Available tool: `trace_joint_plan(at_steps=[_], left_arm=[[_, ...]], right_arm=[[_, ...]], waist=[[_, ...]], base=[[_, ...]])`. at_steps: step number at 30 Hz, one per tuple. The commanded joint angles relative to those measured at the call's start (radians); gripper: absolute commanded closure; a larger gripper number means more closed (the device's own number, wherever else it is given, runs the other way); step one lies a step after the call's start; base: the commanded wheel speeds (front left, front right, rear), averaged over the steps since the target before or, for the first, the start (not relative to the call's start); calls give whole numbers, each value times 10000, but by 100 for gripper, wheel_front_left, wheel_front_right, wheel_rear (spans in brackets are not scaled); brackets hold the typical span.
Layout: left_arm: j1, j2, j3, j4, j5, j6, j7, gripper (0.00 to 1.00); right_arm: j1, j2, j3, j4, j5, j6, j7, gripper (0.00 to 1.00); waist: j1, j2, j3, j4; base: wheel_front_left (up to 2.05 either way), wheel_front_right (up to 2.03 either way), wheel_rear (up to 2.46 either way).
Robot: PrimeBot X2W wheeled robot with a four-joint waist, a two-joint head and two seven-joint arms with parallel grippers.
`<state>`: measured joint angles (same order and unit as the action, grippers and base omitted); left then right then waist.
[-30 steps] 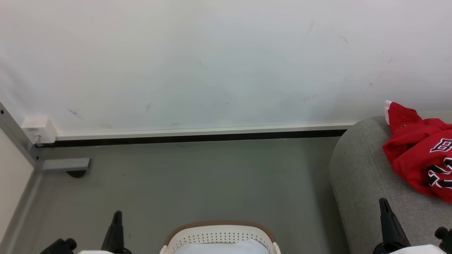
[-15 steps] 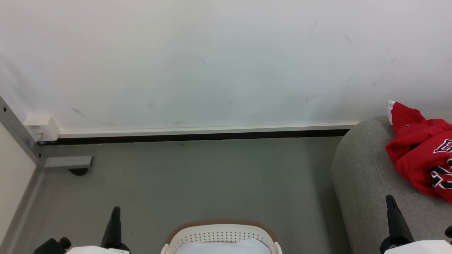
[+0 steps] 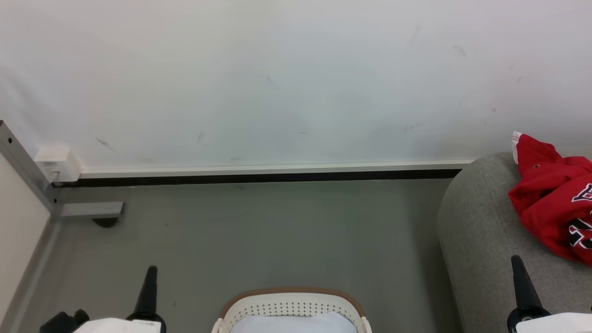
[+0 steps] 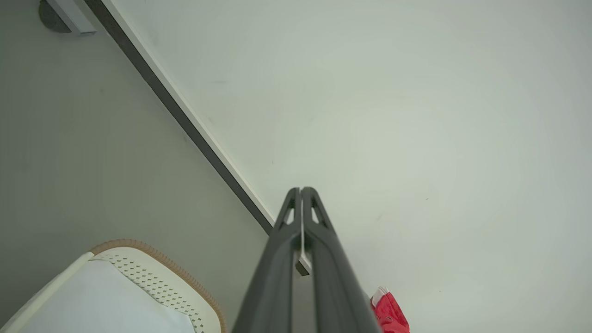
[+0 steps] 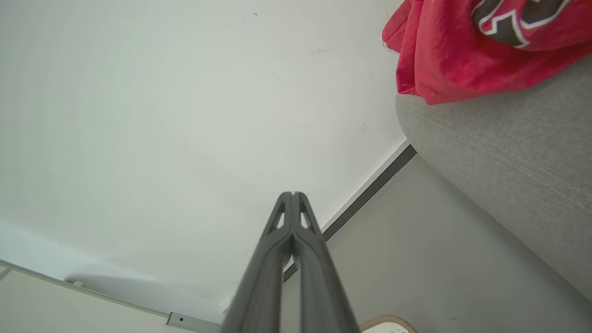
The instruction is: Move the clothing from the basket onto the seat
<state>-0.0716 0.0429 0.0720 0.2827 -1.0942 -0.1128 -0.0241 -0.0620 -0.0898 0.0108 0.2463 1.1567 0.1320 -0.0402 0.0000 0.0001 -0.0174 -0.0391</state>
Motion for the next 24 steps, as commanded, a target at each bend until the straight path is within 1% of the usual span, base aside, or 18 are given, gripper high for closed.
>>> trace_joint_plan(at_steps=[1, 14, 24], left_arm=[[-198, 77, 71, -138, -334, -37, 74, 100], [-284, 87, 165, -196, -1595, -88, 427, 100], [-333, 93, 236, -231, -2359, -111, 642, 100]], right_arm=[[-283, 2, -102, -68, 304, -12, 77, 100], [-338, 60, -349, -46, 1462, -15, 405, 100], [-406, 93, -494, -32, 2166, -16, 621, 100]], waist=[[0, -1, 5, 11], [0, -1, 42, 90], [0, -1, 68, 145]], base=[[0, 0, 0], [0, 0, 0], [0, 0, 0]])
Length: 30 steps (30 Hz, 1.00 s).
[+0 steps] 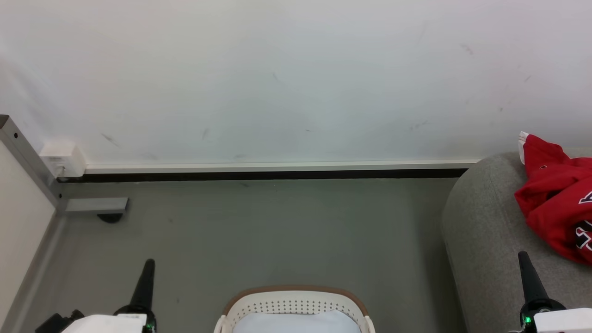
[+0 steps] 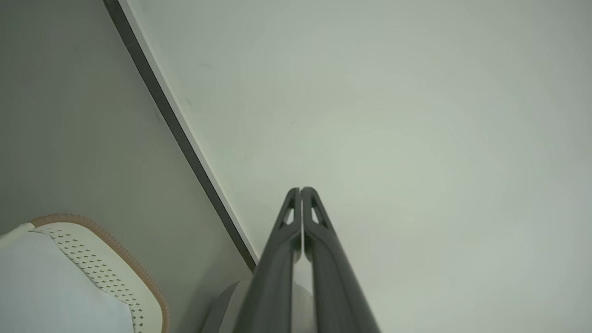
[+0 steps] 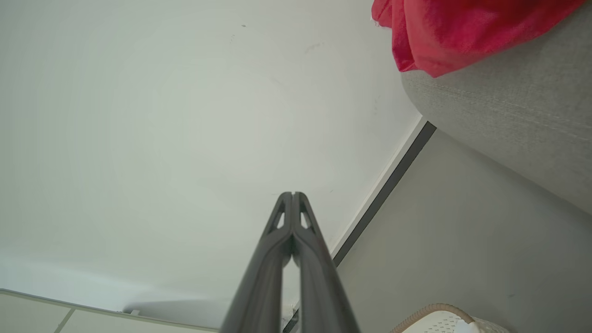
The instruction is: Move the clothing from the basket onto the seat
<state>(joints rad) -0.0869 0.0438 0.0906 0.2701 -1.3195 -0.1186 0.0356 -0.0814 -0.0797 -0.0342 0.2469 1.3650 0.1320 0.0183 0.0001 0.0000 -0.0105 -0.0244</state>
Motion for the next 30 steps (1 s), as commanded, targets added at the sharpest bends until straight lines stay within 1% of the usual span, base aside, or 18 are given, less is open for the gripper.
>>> trace_joint_plan(at_steps=[1, 30], left_arm=[[-183, 84, 57, -107, -174, -57, 73, 100], [-304, 98, 226, -184, -2368, -139, 666, 100]], right_arm=[[-219, -6, -61, -36, 153, -17, 64, 100], [-336, 96, -510, 9, 2120, -21, 650, 100]], waist=[[0, 0, 2, 5], [-1, 0, 85, 183]], base=[[0, 0, 0], [0, 0, 0]])
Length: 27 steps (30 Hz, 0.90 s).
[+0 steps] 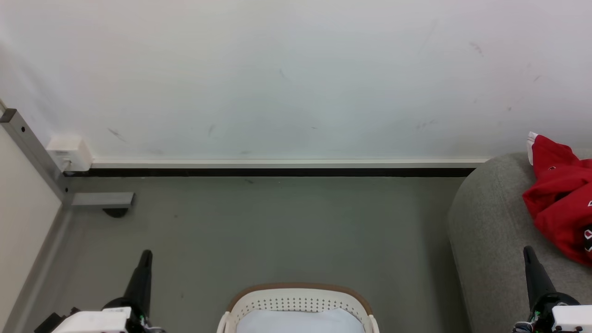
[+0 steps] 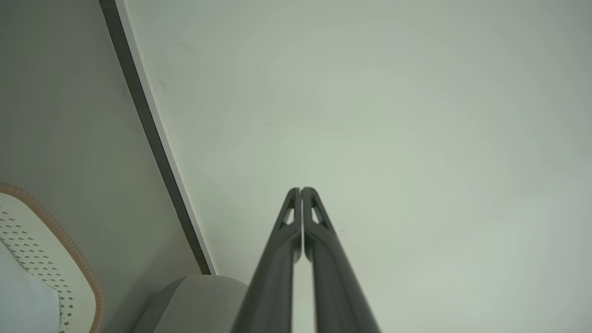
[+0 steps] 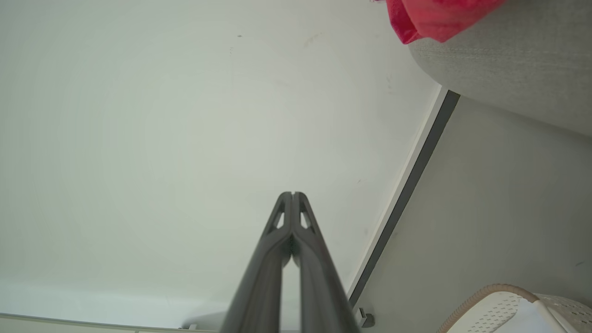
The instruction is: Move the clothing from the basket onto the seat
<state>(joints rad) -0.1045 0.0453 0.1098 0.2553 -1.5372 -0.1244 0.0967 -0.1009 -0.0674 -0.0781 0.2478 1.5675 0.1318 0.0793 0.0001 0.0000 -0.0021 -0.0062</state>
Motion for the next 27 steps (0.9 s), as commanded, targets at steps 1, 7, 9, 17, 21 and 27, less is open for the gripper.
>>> trace_joint_plan(at_steps=[1, 7, 9, 17, 21, 27], left_arm=[[-132, 83, 39, -40, -260, -85, 81, 100], [-151, 85, 66, -56, -612, -86, 180, 100], [-153, 85, 80, -58, -759, -92, 207, 100], [-141, 84, 79, -60, -796, -85, 228, 100], [-140, 84, 78, -60, -796, -85, 227, 100], [-139, 84, 77, -61, -797, -85, 227, 100]], right_arm=[[-146, -23, -86, 1, 172, -19, 68, 100], [-180, 3, -156, 11, 513, -20, 169, 100], [-188, 11, -181, 14, 609, -21, 197, 100], [-180, 23, -190, 17, 628, -21, 218, 100], [-180, 27, -196, 18, 619, -21, 224, 100], [-180, 35, -205, 17, 606, -21, 230, 100]], waist=[[-1, 0, 3, 7], [-1, 0, 20, 44], [-1, 0, 26, 56], [-1, 0, 29, 62], [-1, 0, 29, 62], [-1, 0, 29, 62]], base=[[0, 0, 0], [0, 0, 0], [0, 0, 0], [0, 0, 0], [0, 0, 0], [0, 0, 0]])
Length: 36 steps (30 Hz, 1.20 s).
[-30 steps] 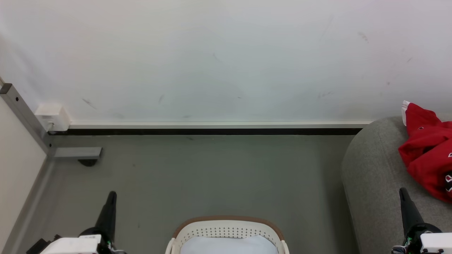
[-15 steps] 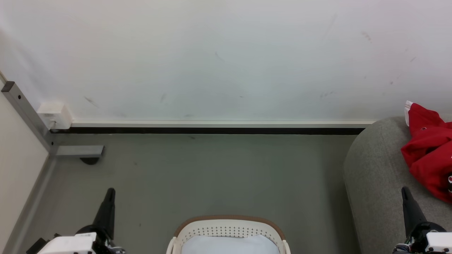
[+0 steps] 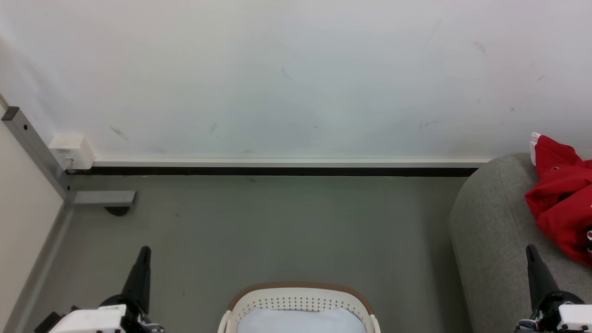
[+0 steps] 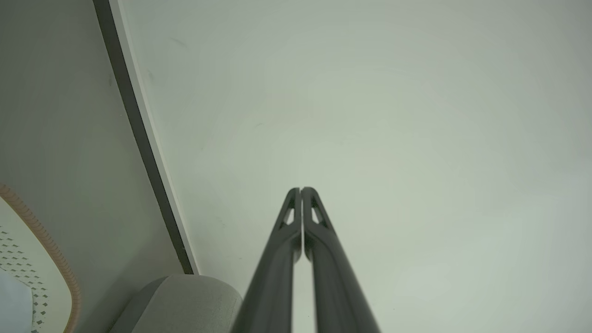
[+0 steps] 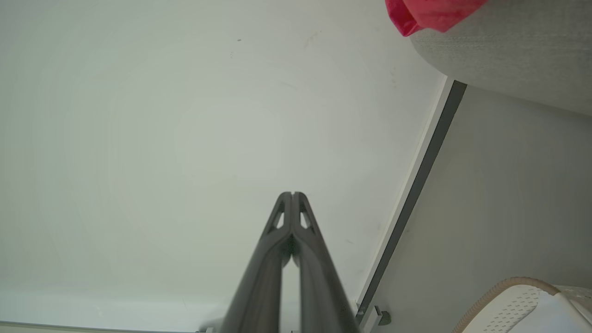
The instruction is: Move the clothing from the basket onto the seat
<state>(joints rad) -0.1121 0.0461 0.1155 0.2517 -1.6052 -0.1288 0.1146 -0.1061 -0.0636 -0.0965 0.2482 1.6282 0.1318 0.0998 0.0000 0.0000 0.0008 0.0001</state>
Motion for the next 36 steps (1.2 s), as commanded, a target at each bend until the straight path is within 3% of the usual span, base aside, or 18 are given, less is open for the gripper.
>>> trace_joint_plan(at_steps=[1, 36], left_arm=[[-62, 76, 20, -24, -116, -41, 48, 100], [-60, 75, 16, -25, -119, -41, 46, 100]], right_arm=[[-129, -4, -23, 13, -4, -21, 27, 100], [-134, 35, -66, 16, -52, -21, 50, 100]], waist=[[0, 0, 0, -1], [0, 0, 0, -1]], base=[[0, 0, 0], [0, 0, 0]])
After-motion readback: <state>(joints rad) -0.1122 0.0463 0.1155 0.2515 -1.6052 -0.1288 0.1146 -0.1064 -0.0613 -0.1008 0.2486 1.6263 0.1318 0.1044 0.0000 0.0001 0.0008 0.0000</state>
